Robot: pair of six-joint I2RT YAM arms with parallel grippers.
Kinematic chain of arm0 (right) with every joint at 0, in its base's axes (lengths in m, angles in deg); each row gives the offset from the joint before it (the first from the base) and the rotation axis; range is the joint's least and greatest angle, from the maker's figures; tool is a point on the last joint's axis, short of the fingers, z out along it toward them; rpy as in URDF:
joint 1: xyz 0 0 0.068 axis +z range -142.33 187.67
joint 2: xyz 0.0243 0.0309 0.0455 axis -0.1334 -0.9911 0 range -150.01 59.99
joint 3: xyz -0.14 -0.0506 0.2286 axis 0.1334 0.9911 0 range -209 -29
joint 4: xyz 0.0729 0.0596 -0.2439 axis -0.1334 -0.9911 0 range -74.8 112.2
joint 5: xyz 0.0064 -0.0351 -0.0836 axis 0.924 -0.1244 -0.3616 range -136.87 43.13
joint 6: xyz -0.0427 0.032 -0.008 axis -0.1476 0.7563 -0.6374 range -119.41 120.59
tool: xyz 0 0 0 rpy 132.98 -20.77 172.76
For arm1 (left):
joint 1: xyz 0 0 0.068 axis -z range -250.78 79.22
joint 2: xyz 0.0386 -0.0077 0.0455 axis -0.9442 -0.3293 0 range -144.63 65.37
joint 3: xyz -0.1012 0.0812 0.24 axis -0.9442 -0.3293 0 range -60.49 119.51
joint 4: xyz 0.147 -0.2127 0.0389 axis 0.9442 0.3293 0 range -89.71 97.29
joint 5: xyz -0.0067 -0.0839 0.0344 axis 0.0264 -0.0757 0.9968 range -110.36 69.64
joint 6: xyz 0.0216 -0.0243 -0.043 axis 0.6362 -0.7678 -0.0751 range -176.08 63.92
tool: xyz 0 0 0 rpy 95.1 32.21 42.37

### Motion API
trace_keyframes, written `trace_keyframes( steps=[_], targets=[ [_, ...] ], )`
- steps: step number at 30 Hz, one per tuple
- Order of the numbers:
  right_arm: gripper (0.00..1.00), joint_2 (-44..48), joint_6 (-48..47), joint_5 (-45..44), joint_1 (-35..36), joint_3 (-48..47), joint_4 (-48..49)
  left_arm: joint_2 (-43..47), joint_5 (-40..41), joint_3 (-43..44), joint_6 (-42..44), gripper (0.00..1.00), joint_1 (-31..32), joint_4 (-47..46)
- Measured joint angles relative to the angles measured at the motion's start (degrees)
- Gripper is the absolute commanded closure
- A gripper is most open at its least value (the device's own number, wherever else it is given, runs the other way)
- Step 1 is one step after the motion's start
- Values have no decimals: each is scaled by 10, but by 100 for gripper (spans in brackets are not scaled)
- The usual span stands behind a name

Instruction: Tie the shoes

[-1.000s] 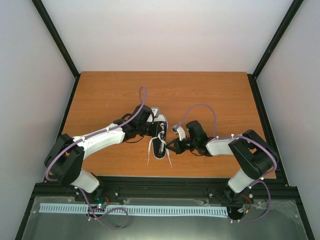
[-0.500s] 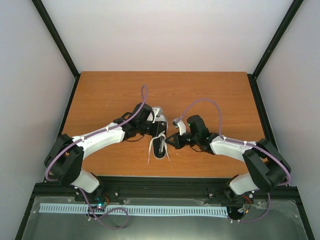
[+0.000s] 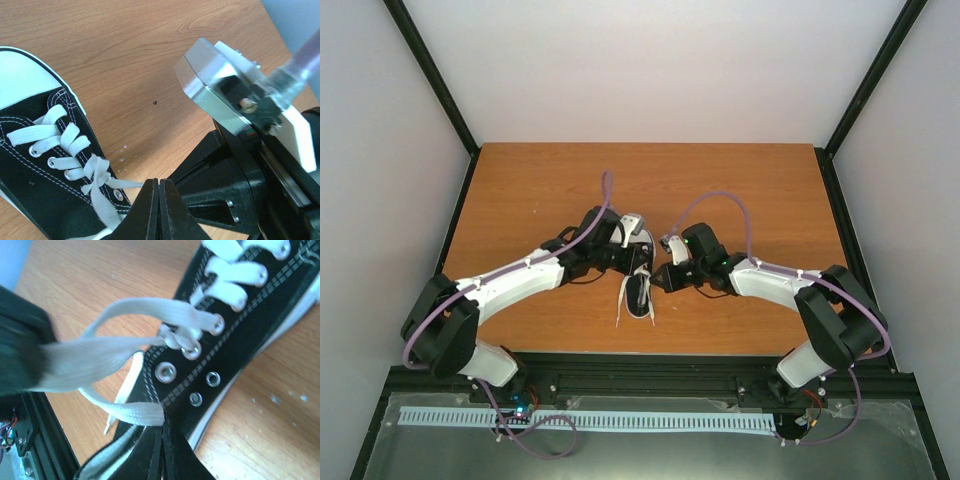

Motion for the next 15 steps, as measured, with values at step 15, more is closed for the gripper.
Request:
trace_keyframes(
  steps=[15],
  targets=[
    [97,0,1,-64,-7,-33,-91,51,-33,-78,25,99,0,-41]
  ],
)
